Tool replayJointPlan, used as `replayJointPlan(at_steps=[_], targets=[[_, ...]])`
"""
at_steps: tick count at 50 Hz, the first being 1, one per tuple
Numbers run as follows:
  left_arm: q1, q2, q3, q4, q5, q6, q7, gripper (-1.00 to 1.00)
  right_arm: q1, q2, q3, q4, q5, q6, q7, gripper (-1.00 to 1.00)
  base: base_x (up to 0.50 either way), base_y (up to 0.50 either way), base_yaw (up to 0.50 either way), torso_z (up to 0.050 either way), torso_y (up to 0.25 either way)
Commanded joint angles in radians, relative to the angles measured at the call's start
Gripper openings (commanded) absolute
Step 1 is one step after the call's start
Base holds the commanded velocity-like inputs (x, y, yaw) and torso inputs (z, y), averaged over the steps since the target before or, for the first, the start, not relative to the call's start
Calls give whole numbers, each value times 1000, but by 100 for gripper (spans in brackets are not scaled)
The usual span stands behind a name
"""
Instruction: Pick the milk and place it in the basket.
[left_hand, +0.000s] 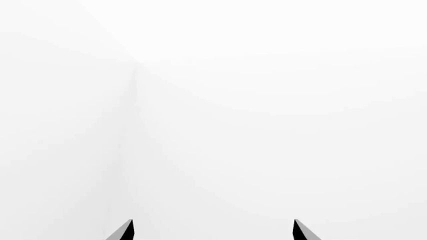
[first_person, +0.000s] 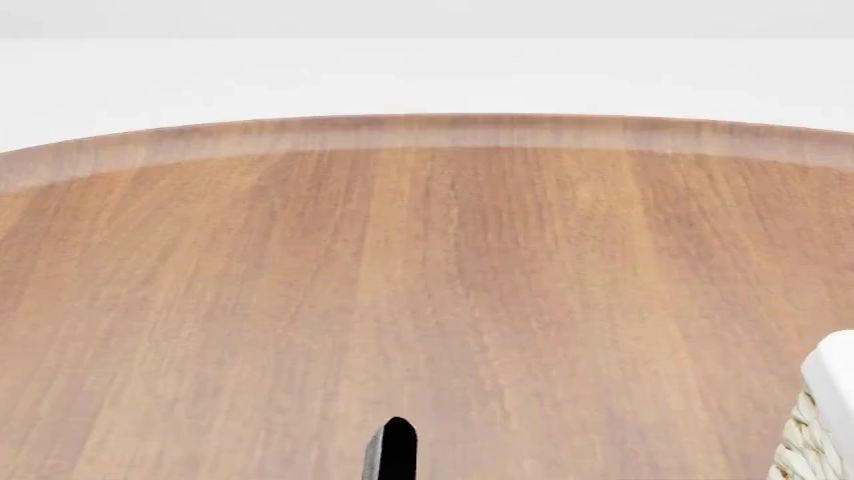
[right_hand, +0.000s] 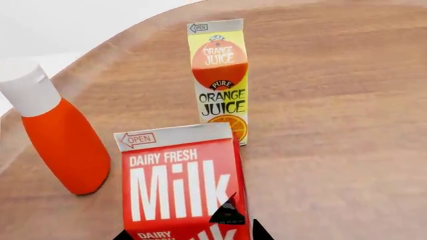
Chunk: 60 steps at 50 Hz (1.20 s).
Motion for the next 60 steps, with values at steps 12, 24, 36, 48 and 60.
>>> replayJointPlan(at_steps=[12, 24, 36, 48, 60], targets=[[0, 13, -9, 0, 26, 7, 16, 100, 138, 174, 171, -601, -2, 291, 271, -100, 0, 0, 0, 0, 2], [-1, 7, -11, 1, 20, 6, 11, 100, 151, 203, 268, -670, -12, 346, 443, -100, 0, 0, 0, 0, 1], [-4, 5, -2, -2, 22, 9, 9, 100, 168, 201, 323, -673, -37, 424, 589, -100, 0, 0, 0, 0, 1], [2, 6, 1, -3, 25, 13, 9, 100, 154, 198, 418, -699, -32, 542, 772, -100, 0, 0, 0, 0, 1], [5, 7, 4, -4, 28, 19, 9, 100, 103, 204, 541, -695, -13, 546, 908, -100, 0, 0, 0, 1, 2]])
